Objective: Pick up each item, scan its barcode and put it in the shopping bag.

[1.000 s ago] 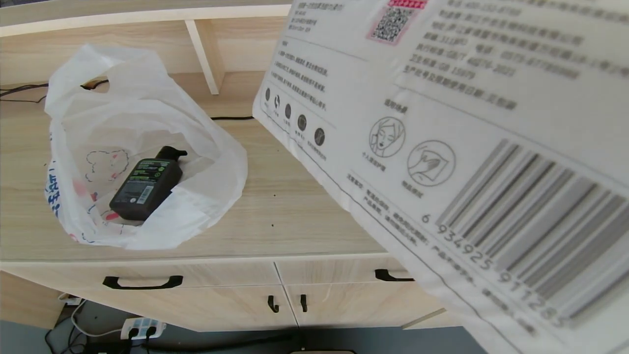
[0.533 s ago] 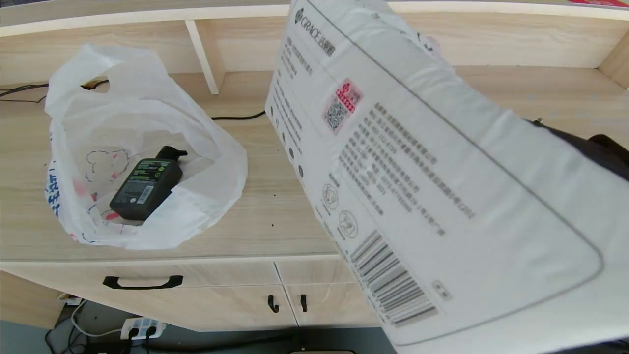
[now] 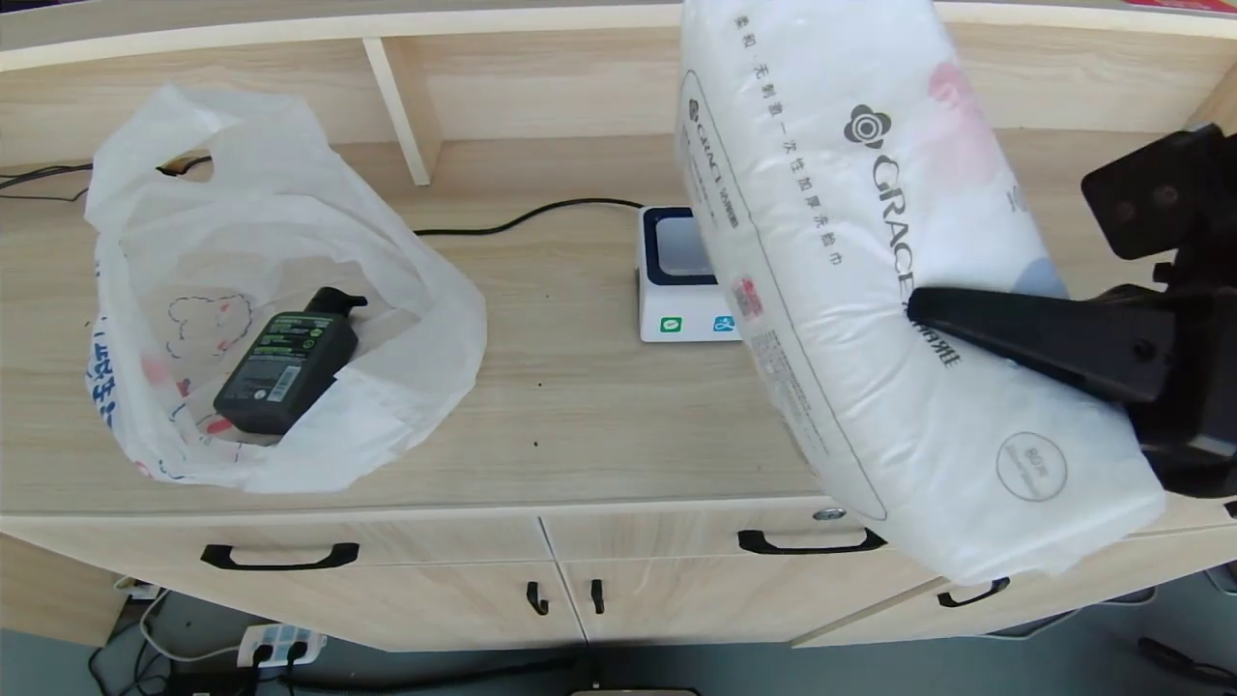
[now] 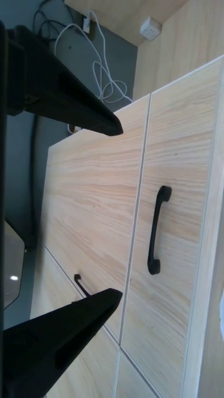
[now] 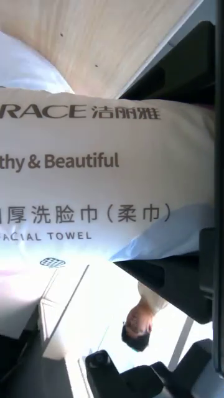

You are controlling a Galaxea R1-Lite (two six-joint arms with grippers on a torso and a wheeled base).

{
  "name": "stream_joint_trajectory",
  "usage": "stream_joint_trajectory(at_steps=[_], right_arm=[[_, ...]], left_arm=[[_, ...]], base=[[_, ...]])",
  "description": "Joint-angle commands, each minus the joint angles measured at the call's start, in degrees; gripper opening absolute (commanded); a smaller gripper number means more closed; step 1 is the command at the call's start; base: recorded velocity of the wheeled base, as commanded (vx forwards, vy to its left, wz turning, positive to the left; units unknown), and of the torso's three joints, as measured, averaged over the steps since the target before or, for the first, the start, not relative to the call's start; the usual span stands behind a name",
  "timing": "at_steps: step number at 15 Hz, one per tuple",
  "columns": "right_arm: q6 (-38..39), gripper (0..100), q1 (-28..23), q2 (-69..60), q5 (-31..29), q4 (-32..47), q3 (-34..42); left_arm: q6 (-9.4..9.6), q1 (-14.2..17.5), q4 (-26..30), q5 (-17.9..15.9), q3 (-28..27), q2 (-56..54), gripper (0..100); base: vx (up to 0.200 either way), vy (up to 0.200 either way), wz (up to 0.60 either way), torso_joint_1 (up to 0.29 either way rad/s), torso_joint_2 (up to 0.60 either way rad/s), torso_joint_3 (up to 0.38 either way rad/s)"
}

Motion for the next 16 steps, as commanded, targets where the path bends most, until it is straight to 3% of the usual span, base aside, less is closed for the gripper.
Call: stream_joint_trajectory(at_steps=[1, 2, 3, 4, 5, 6, 9, 10, 12, 16], right_arm=[[-11.7, 0, -5.1, -9.4, 0.4, 11.6, -7.3], [-18.8, 0, -6.1, -11.8, 0.1, 20.9, -8.9], [-33.3, 0, -10.9, -12.0, -2.0, 29.4, -9.9], [-44.0, 0, -11.6, -10.3, -8.7, 33.3, -12.9], [-45.9, 0, -11.1, -9.6, -13.7, 34.0, -15.2], [-46.4, 0, -6.7, -9.3, -16.9, 34.5, -17.2], [-47.3, 0, 12.1, -5.5, -43.3, 34.1, -20.6], [-47.1, 0, 16.6, -3.3, -47.6, 34.1, -22.3], [-47.9, 0, 22.5, 1.4, -49.7, 34.0, -26.7], [-49.1, 0, 23.1, 10.7, -55.6, 28.5, -32.7]], left_arm=[[0.01, 0.0, 0.0, 0.0, 0.0, 0.0, 100], [0.01, 0.0, 0.0, 0.0, 0.0, 0.0, 100], [-0.08, 0.0, 0.0, 0.0, 0.0, 0.0, 100], [-0.08, 0.0, 0.1, 0.0, 0.0, 0.0, 100], [-0.43, 0.0, 0.1, 0.0, 0.0, 0.0, 100], [-0.69, 0.0, 0.1, 0.0, 0.0, 0.0, 100], [-0.78, 0.0, 0.1, 0.0, 0.0, 0.0, 100], [-1.05, 0.0, -0.1, 0.0, 0.0, 0.0, 100], [-1.05, 0.0, -0.3, 0.0, 0.0, 0.0, 100], [-0.96, 0.0, -0.1, 0.0, 0.0, 0.0, 100]], base=[[0.0, 0.0, 0.0, 0.0, 0.0, 0.0], [0.0, 0.0, 0.0, 0.0, 0.0, 0.0], [0.0, 0.0, 0.0, 0.0, 0.0, 0.0], [0.0, 0.0, 0.0, 0.0, 0.0, 0.0], [0.0, 0.0, 0.0, 0.0, 0.0, 0.0], [0.0, 0.0, 0.0, 0.0, 0.0, 0.0], [0.0, 0.0, 0.0, 0.0, 0.0, 0.0], [0.0, 0.0, 0.0, 0.0, 0.0, 0.0], [0.0, 0.0, 0.0, 0.0, 0.0, 0.0], [0.0, 0.0, 0.0, 0.0, 0.0, 0.0]])
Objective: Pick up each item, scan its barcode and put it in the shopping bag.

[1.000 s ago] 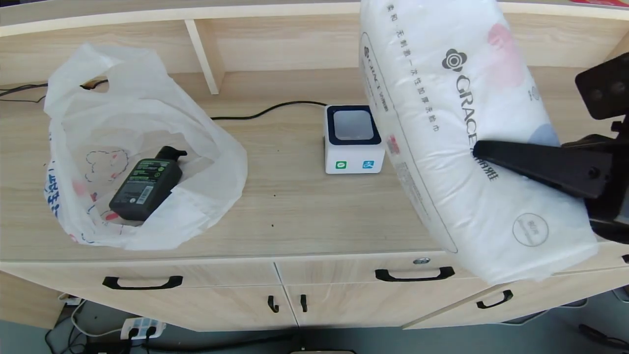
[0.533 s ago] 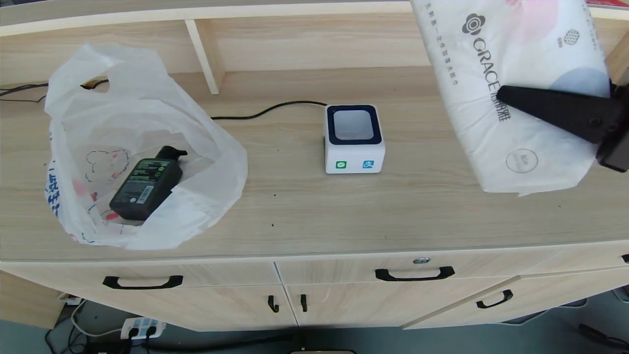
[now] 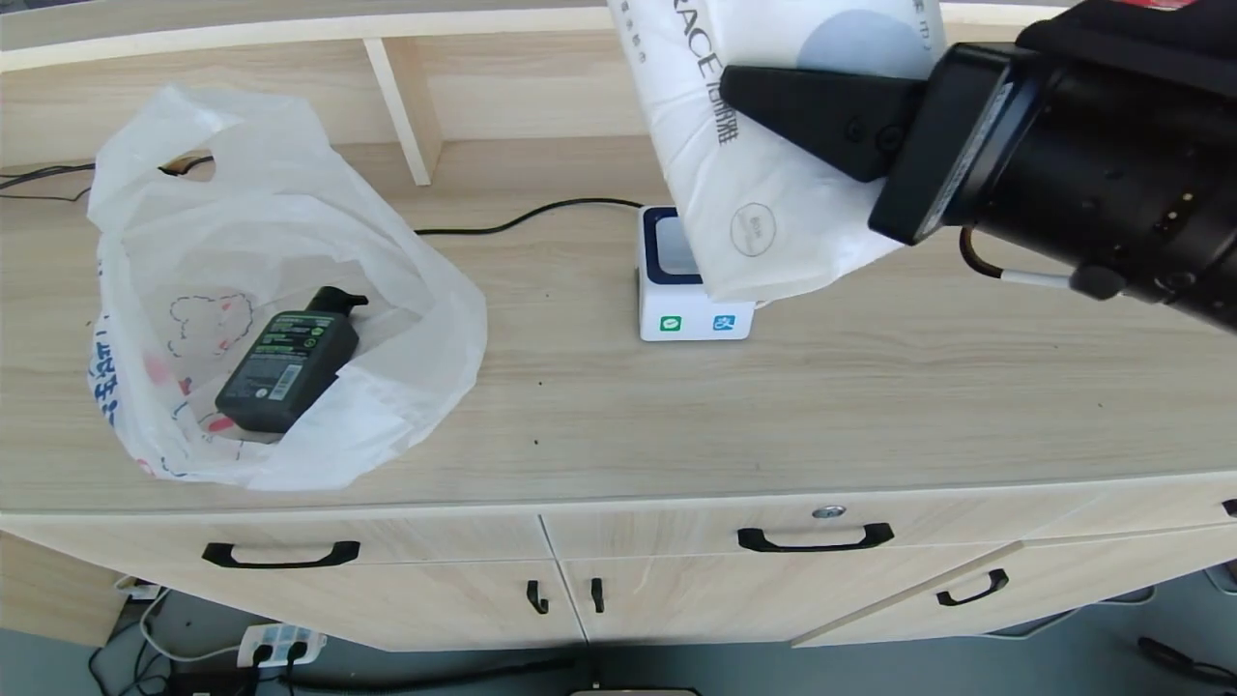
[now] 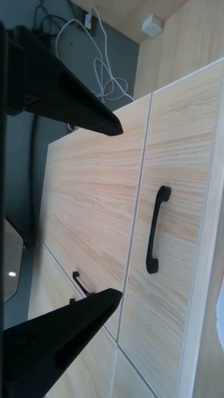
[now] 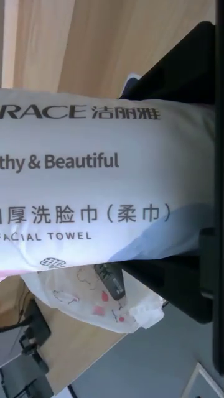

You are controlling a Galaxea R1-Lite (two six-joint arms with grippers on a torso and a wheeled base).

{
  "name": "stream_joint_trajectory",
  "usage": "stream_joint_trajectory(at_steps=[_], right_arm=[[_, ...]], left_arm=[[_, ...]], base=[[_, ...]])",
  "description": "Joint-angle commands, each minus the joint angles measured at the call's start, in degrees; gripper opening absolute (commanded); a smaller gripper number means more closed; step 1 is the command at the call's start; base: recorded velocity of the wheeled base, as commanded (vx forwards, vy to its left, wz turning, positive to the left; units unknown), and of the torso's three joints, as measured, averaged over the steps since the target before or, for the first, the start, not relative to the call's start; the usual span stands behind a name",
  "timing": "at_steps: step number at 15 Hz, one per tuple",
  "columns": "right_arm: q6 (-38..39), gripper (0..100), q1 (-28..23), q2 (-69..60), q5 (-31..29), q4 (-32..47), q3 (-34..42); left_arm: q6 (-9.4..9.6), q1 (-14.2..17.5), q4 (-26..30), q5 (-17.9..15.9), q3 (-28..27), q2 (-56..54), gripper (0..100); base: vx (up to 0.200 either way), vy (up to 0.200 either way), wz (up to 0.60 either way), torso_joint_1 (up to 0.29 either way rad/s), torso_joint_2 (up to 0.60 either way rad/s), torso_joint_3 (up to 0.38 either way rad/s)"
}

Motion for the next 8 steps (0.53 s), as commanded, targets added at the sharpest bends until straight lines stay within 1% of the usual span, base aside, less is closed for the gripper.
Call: stream_joint_trajectory(at_steps=[1, 2, 5, 6, 8], right_arm=[[-0.3, 0, 0.6, 8.2, -2.2, -3.2, -3.2], [-0.5, 0, 0.6, 9.9, -4.4, -4.7, -3.9], [-1.3, 0, 0.6, 10.5, -15.8, -5.3, -4.1], [-2.0, 0, 0.6, 10.8, -17.9, -5.3, -4.0], [-2.5, 0, 0.9, 12.0, -18.4, -5.5, -4.1]], left_arm=[[-0.11, 0.0, 0.1, 0.0, 0.0, 0.0, 100], [-0.11, 0.0, 0.1, 0.0, 0.0, 0.0, 100], [-0.46, 0.0, 0.0, 0.0, 0.0, 0.0, 100], [-0.63, 0.0, -0.1, 0.0, 0.0, 0.0, 100], [-0.63, 0.0, -0.2, 0.0, 0.0, 0.0, 100]], base=[[0.0, 0.0, 0.0, 0.0, 0.0, 0.0], [0.0, 0.0, 0.0, 0.0, 0.0, 0.0], [0.0, 0.0, 0.0, 0.0, 0.0, 0.0], [0.0, 0.0, 0.0, 0.0, 0.0, 0.0], [0.0, 0.0, 0.0, 0.0, 0.0, 0.0]])
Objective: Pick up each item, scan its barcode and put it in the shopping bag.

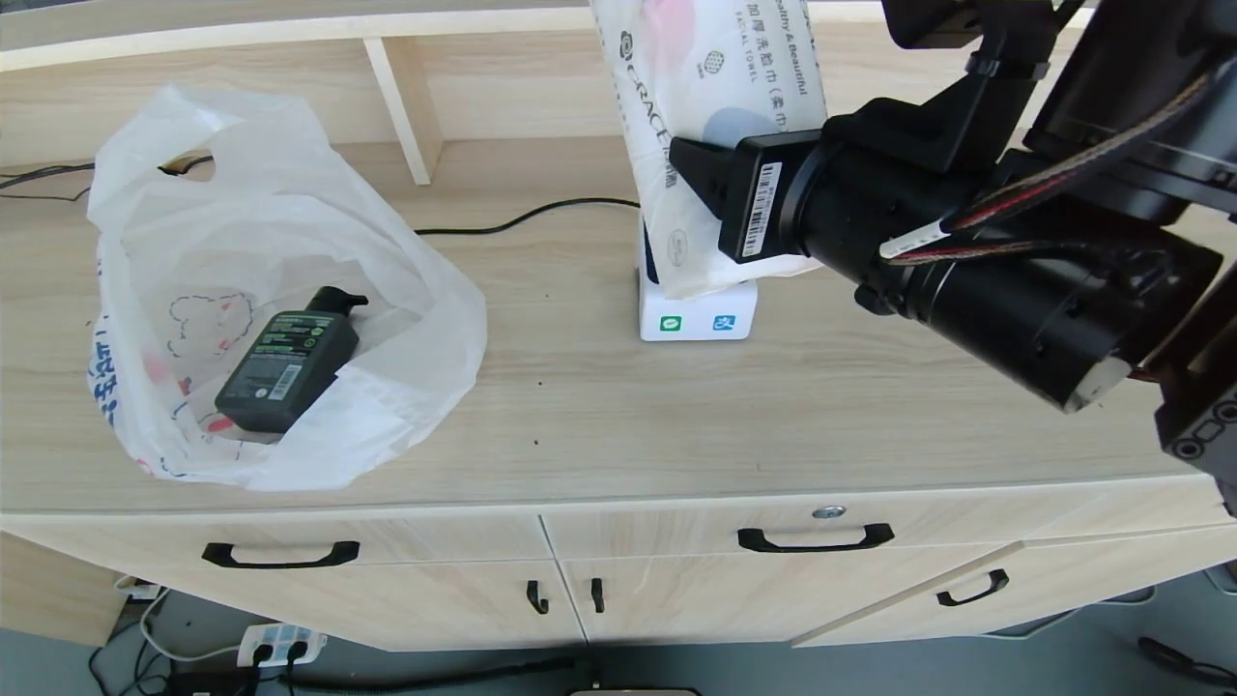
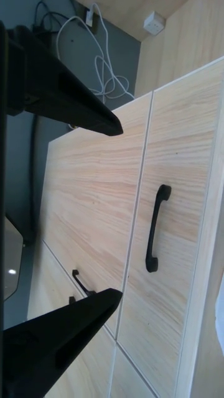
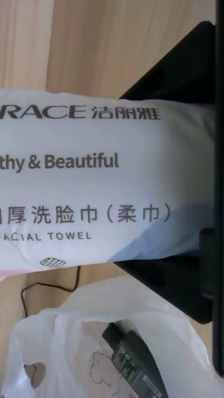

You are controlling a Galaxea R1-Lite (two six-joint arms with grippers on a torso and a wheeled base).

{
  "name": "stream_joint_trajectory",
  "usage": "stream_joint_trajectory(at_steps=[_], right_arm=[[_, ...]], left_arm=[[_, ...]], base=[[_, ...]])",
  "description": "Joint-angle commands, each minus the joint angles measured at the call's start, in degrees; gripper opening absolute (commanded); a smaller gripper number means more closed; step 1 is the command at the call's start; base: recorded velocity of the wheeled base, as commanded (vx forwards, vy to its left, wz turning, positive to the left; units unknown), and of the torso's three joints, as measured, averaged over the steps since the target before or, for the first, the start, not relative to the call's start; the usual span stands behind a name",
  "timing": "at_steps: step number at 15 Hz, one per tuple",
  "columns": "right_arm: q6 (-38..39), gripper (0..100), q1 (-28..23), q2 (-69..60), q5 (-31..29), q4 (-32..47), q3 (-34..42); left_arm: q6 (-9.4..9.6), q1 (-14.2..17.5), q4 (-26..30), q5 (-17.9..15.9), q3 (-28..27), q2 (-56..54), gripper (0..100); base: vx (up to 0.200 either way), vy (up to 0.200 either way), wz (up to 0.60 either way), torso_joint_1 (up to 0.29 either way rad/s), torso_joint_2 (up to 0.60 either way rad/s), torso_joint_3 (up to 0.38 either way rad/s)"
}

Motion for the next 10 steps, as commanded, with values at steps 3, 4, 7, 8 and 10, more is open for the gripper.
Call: stream_joint_trajectory(at_steps=[3, 4, 7, 8, 10], right_arm=[[0.1, 0, 0.3, 2.7, 0.0, 0.0, 0.3], [0.6, 0, 0.3, 3.6, 0.0, -0.1, -0.2], [3.1, 0, 0.2, 6.4, 0.0, -1.2, -1.6], [4.5, 0, 0.2, 7.6, 0.0, -2.3, -2.1], [5.0, 0, -1.0, 8.8, 0.0, -3.0, -4.4]], left_arm=[[0.1, 0.0, 0.0, 0.0, 0.0, 0.0, 100], [0.1, 0.0, -0.1, 0.0, 0.0, 0.0, 100], [0.01, 0.0, -0.1, 0.0, 0.0, 0.0, 100], [0.01, 0.0, -0.1, 0.0, 0.0, 0.0, 100], [0.01, 0.0, -0.1, 0.0, 0.0, 0.0, 100]], base=[[0.0, 0.0, 0.0, 0.0, 0.0, 0.0], [0.0, 0.0, 0.0, 0.0, 0.0, 0.0], [0.0, 0.0, 0.0, 0.0, 0.0, 0.0], [0.0, 0.0, 0.0, 0.0, 0.0, 0.0], [0.0, 0.0, 0.0, 0.0, 0.0, 0.0]])
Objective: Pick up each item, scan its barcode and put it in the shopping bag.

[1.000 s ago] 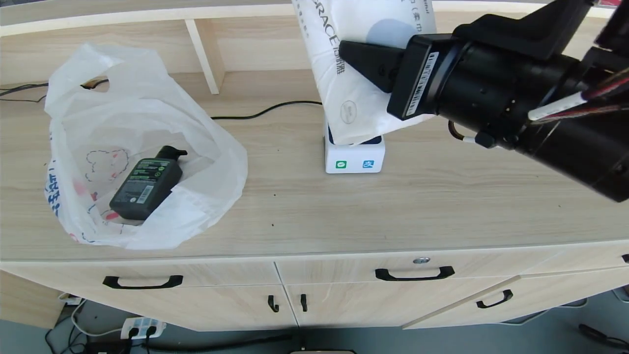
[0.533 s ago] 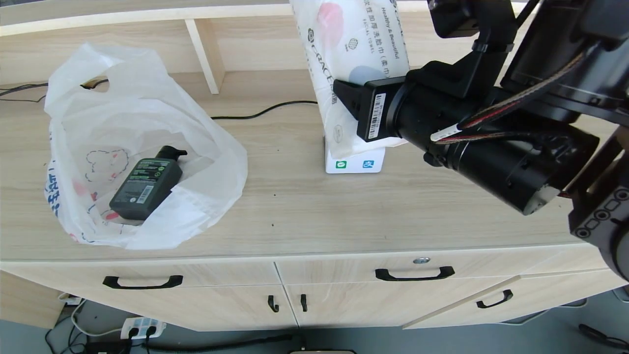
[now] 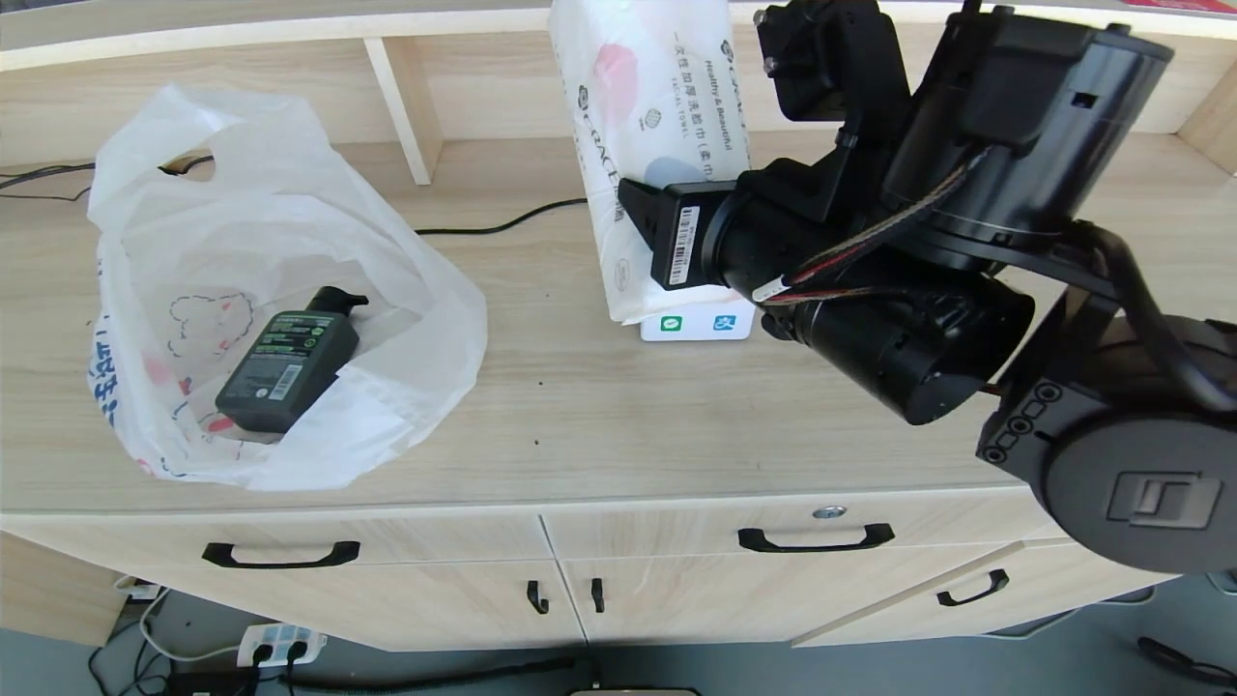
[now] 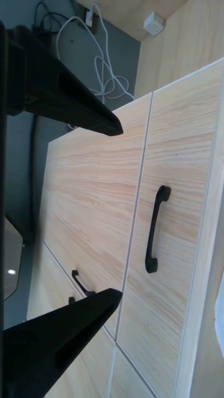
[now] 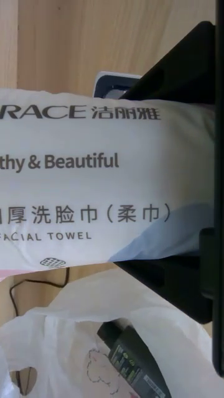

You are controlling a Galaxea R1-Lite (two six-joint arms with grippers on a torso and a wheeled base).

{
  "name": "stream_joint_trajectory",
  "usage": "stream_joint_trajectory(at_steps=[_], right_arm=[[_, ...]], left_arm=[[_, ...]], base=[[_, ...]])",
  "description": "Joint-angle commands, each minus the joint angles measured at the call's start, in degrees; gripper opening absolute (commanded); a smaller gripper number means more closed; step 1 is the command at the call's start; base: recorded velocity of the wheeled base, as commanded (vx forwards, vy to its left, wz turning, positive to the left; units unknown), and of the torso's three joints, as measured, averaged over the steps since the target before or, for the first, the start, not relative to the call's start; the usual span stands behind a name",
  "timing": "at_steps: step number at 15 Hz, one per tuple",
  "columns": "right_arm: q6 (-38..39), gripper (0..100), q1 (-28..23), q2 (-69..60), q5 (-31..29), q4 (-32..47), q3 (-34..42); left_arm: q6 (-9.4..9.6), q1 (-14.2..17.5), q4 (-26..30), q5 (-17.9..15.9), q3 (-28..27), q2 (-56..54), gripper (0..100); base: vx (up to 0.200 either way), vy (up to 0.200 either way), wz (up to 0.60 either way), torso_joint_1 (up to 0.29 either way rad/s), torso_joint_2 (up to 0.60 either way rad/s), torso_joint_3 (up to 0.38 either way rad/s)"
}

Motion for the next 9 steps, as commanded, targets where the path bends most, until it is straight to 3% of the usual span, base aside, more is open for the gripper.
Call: stream_joint_trajectory(at_steps=[1, 9], right_arm=[[0.0, 0, -1.3, 2.3, 0.0, -0.1, -1.8], [0.2, 0, -4.1, 3.4, 0.9, -0.1, -4.1]], left_arm=[[-0.04, 0.0, 0.1, 0.0, 0.0, 0.0, 100], [-0.3, 0.0, 0.1, 0.0, 0.0, 0.0, 100]], base=[[0.0, 0.0, 0.0, 0.0, 0.0, 0.0], [0.0, 0.0, 0.0, 0.0, 0.0, 0.0]])
